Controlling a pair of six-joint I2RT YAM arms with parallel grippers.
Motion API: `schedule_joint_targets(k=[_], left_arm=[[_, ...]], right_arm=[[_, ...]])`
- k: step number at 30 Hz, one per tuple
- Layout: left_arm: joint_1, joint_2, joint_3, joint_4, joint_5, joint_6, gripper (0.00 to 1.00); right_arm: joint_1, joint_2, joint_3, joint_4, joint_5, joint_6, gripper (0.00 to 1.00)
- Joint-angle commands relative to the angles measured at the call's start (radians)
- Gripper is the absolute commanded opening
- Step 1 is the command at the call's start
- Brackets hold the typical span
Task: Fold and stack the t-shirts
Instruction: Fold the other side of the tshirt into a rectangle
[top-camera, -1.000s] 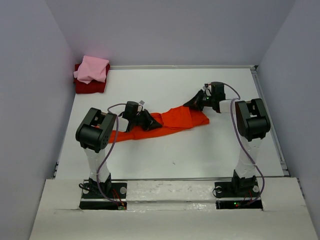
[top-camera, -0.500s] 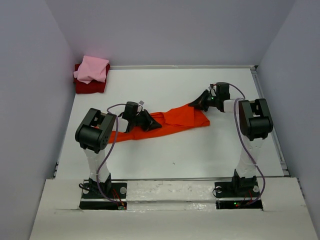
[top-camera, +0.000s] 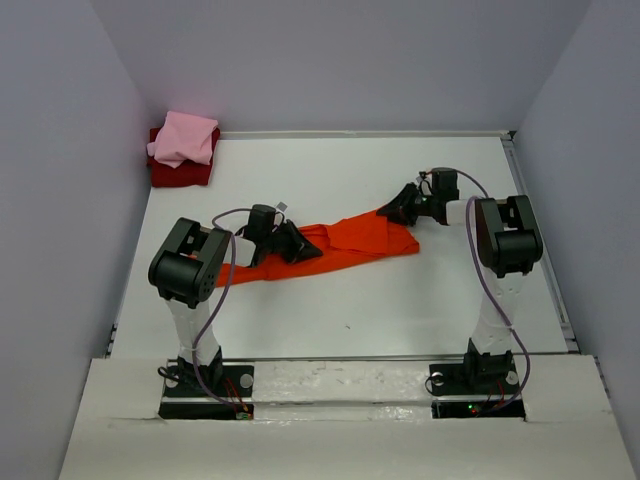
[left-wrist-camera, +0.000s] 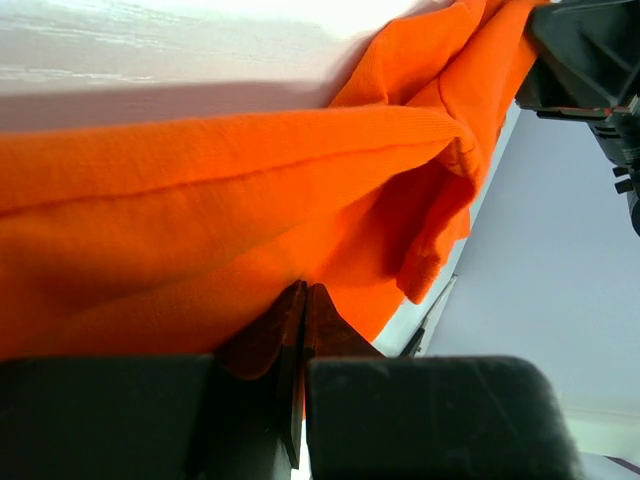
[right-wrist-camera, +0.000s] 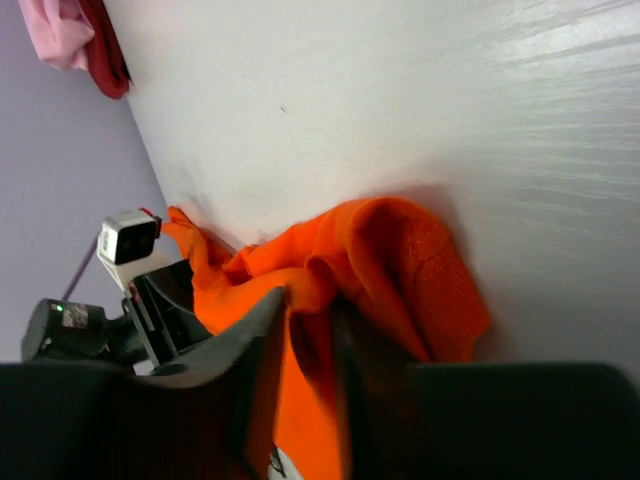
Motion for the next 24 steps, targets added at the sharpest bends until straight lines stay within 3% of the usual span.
schedule_joint_targets(k=[1, 2, 3, 8, 13, 21, 24], left_arm=[[0.008, -0.016, -0.045, -0.108, -0.064, 0.046, 0.11], [0.008, -0.016, -0.047, -0.108, -0.064, 0.048, 0.11], [0.006, -0.019, -0.047, -0.108, -0.062, 0.048, 0.11], [0.006, -0.019, -0.044, -0.104, -0.059, 0.046, 0.11], [0.006, -0.014, -0.027, -0.101, -0.048, 0.041, 0.11], [0.005, -0.004, 0.050, -0.084, 0.008, 0.058, 0.12], [0.005, -0.013, 0.093, -0.108, 0.030, 0.089, 0.12]], right_arm=[[-0.014, 0.026, 0.044, 0.019, 0.009, -0.029, 0.38], [-0.014, 0.029, 0.043, 0.018, 0.006, -0.031, 0.44], [-0.014, 0.026, 0.041, 0.018, 0.006, -0.031, 0.56], [-0.023, -0.040, 0.040, -0.051, 0.033, -0.066, 0.77], [-0.043, -0.129, 0.103, -0.302, 0.081, -0.181, 0.77], [-0.043, -0.296, 0.038, -0.478, 0.132, -0.242, 0.75], [-0.043, -0.375, 0.003, -0.496, 0.121, -0.228, 0.67]])
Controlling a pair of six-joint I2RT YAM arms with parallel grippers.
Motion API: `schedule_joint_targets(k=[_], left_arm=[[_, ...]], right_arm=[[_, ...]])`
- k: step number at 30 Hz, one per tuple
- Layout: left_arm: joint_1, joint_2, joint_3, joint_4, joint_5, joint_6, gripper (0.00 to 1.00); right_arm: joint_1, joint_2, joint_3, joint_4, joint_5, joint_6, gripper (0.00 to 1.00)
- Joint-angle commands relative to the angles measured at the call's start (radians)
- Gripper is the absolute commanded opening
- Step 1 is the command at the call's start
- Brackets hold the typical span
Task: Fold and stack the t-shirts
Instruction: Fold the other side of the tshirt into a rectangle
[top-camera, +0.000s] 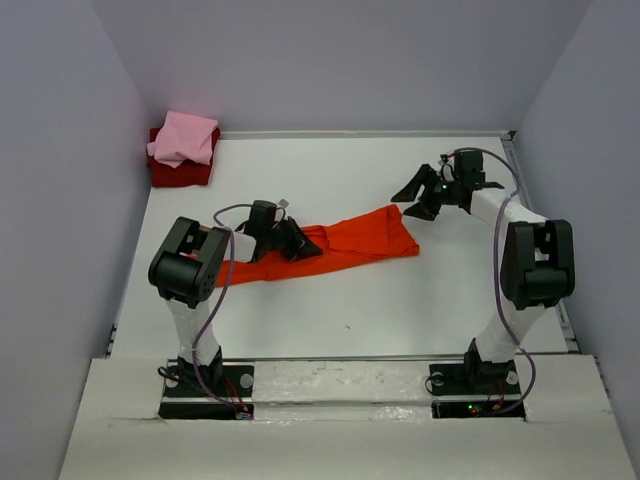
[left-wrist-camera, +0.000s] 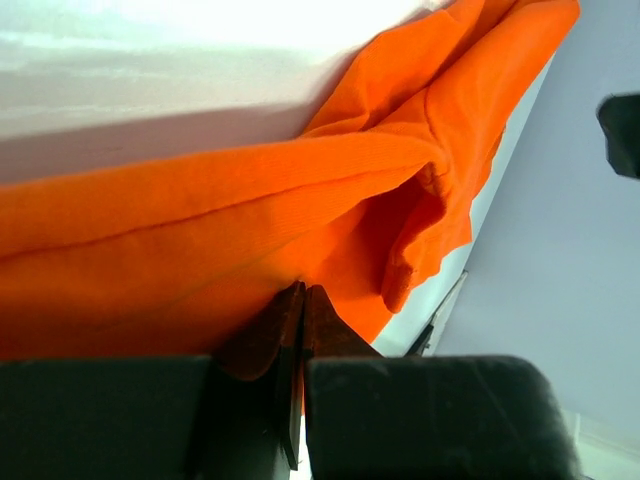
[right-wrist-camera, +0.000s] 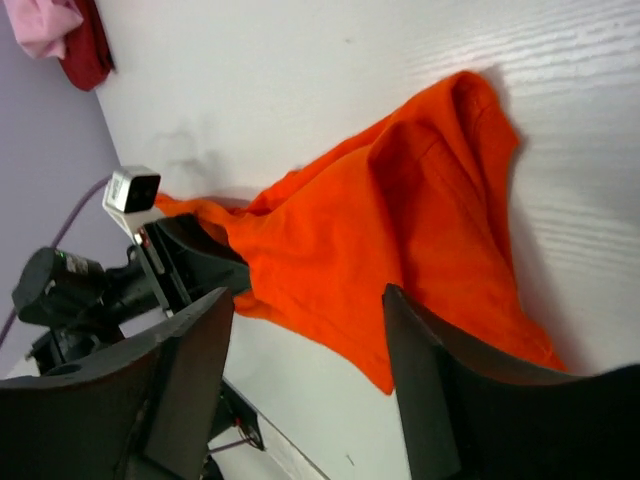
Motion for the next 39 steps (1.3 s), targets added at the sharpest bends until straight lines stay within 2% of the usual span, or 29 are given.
schedule_joint_targets(k=[1, 2, 3, 4, 8, 12, 20, 21, 23, 24, 25, 37, 39], left_arm=[[0.004, -0.014, 0.089, -0.071, 0.019, 0.071, 0.13], [0.004, -0.025, 0.112, -0.139, 0.009, 0.089, 0.13], [0.004, -0.031, 0.155, -0.175, -0.013, 0.127, 0.13], [0.004, -0.037, 0.174, -0.210, -0.027, 0.144, 0.13], [0.008, -0.060, 0.226, -0.276, -0.054, 0.172, 0.13], [0.006, -0.066, 0.220, -0.267, -0.053, 0.160, 0.13], [0.006, -0.092, 0.194, -0.264, -0.057, 0.155, 0.14], [0.006, -0.095, 0.192, -0.264, -0.059, 0.155, 0.14], [0.008, -0.100, 0.180, -0.263, -0.063, 0.151, 0.13], [0.006, -0.100, 0.172, -0.255, -0.060, 0.146, 0.14], [0.006, -0.098, 0.169, -0.251, -0.059, 0.143, 0.14], [0.006, -0.049, 0.157, -0.215, -0.047, 0.118, 0.15], [0.006, -0.025, 0.139, -0.170, -0.037, 0.096, 0.15]], right_arm=[[0.000, -0.102, -0.039, -0.092, -0.006, -0.021, 0.58], [0.000, -0.104, -0.045, -0.112, -0.019, -0.021, 0.54], [0.000, -0.102, -0.053, -0.112, -0.040, -0.020, 0.43], [0.000, -0.102, -0.062, -0.112, -0.042, -0.018, 0.42], [0.000, -0.079, -0.106, -0.068, -0.075, -0.012, 0.44], [0.000, -0.027, -0.134, -0.018, -0.088, -0.006, 0.48], [0.027, 0.070, -0.146, 0.067, -0.111, 0.016, 0.47], [0.027, 0.079, -0.146, 0.071, -0.106, 0.017, 0.44], [0.027, 0.100, -0.152, 0.078, -0.098, 0.017, 0.15], [0.027, 0.108, -0.154, 0.077, -0.089, 0.016, 0.04], [0.027, 0.125, -0.152, 0.075, -0.088, 0.013, 0.00], [0.027, 0.088, -0.215, 0.012, -0.040, -0.032, 0.00], [0.027, 0.080, -0.224, 0.012, -0.037, -0.032, 0.00]])
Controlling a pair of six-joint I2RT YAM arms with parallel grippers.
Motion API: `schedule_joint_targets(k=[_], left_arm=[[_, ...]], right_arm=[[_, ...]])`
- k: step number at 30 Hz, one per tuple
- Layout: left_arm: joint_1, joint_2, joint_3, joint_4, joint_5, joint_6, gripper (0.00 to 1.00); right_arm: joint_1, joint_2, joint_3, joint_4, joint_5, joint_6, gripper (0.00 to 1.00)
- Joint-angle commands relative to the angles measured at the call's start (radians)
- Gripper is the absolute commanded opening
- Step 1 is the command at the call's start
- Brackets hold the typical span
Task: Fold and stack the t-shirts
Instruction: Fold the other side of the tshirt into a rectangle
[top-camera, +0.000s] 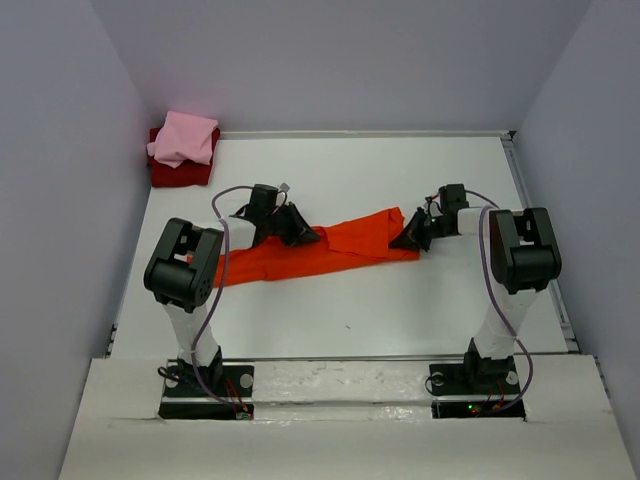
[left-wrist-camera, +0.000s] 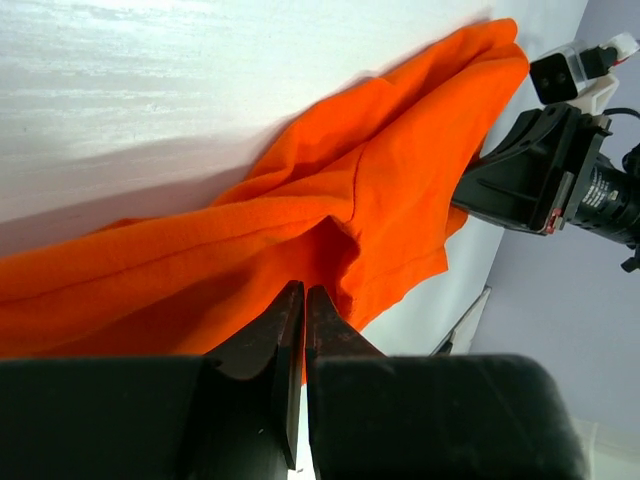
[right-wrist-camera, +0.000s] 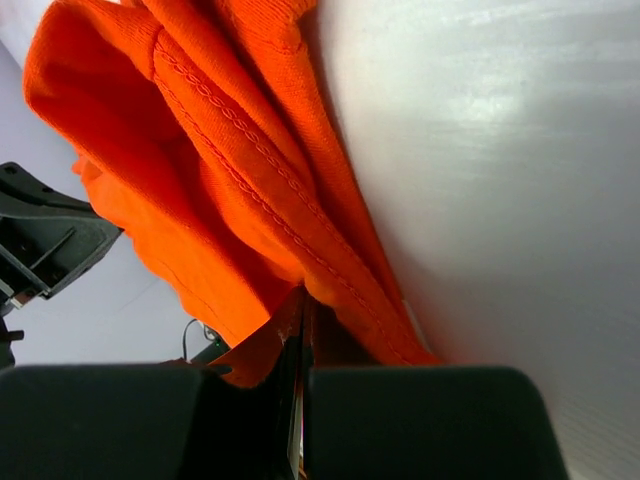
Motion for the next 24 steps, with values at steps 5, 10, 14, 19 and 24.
schedule_joint_targets(k=[5, 10, 14, 19, 24], left_arm=[[0.008, 0.095, -0.092, 0.253, 0.048, -0.139, 0.15], [0.004, 0.167, -0.091, 0.336, 0.054, -0.179, 0.15], [0.006, 0.199, -0.088, 0.386, 0.053, -0.195, 0.15], [0.006, 0.210, -0.065, 0.419, 0.067, -0.221, 0.15], [0.018, 0.199, -0.048, 0.411, 0.119, -0.198, 0.15]], right_arm=[[0.005, -0.066, -0.059, -0.021, 0.045, -0.042, 0.00], [0.005, -0.096, -0.074, -0.044, 0.057, -0.051, 0.00], [0.005, -0.130, -0.103, -0.064, 0.062, -0.056, 0.00], [0.005, -0.158, -0.119, -0.087, 0.082, -0.073, 0.00], [0.005, -0.138, -0.079, -0.118, 0.093, -0.097, 0.00]])
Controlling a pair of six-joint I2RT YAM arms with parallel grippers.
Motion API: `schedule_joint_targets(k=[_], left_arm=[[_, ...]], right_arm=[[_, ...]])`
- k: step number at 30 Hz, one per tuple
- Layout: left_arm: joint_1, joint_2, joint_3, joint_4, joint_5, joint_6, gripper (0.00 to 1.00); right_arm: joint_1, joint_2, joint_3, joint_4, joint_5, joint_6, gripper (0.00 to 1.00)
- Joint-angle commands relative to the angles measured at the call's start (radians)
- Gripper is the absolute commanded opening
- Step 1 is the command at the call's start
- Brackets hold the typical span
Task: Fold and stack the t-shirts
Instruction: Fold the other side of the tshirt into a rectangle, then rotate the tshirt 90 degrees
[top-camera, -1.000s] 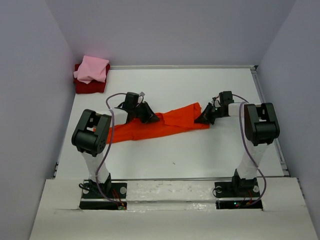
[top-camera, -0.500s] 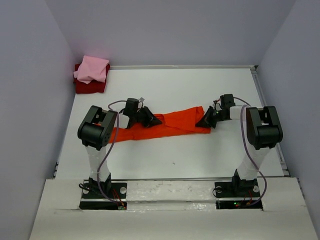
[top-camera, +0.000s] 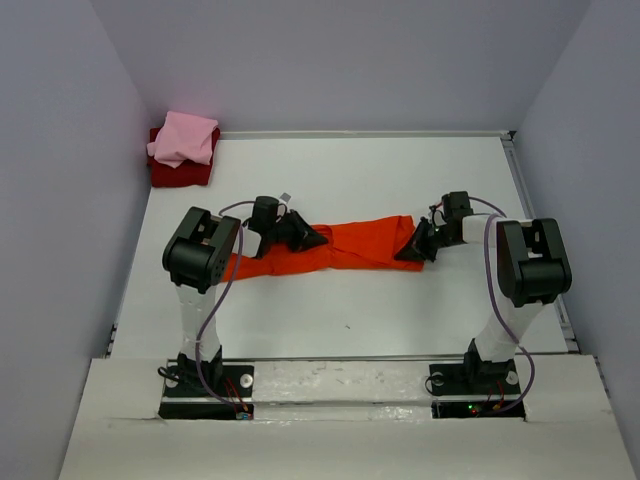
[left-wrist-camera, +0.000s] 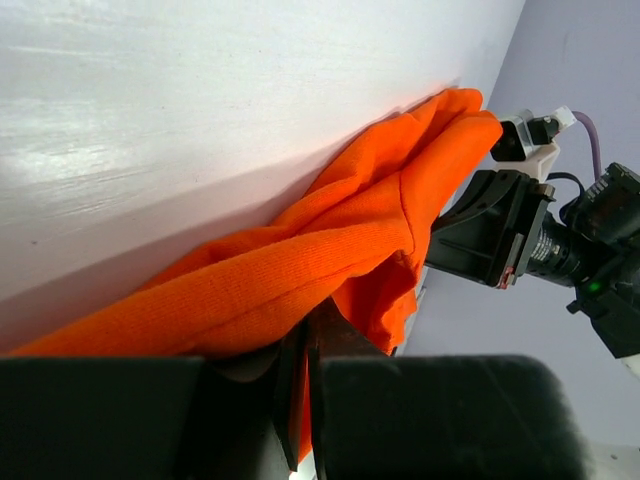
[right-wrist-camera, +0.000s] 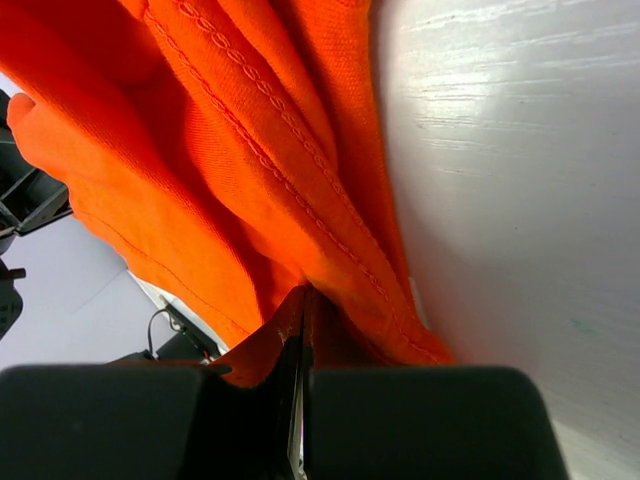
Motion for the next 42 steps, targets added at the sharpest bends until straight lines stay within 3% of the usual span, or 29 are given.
schedule_joint_targets(k=[1, 13, 18, 20, 35, 42], left_arm=[[0.017, 0.002, 0.023, -0.005, 0.023, 0.033, 0.15], [0.093, -0.017, -0.009, -0.121, 0.189, 0.180, 0.18], [0.103, -0.067, 0.047, -0.510, 0.082, 0.425, 0.19], [0.103, -0.075, 0.047, -0.558, 0.062, 0.487, 0.19], [0.103, -0.299, -0.123, -0.638, 0.010, 0.505, 0.19], [0.103, -0.455, -0.203, -0.574, -0.043, 0.383, 0.19]], right_arm=[[0.005, -0.010, 0.035, -0.045, 0.035, -0.044, 0.00], [0.005, 0.017, 0.098, -0.142, 0.127, -0.110, 0.00], [-0.018, 0.034, 0.133, -0.170, 0.146, -0.137, 0.00], [-0.018, 0.050, 0.145, -0.176, 0.146, -0.140, 0.00], [-0.018, 0.281, 0.383, -0.173, 0.133, -0.128, 0.00], [-0.018, 0.396, 0.594, -0.180, 0.120, -0.105, 0.00]])
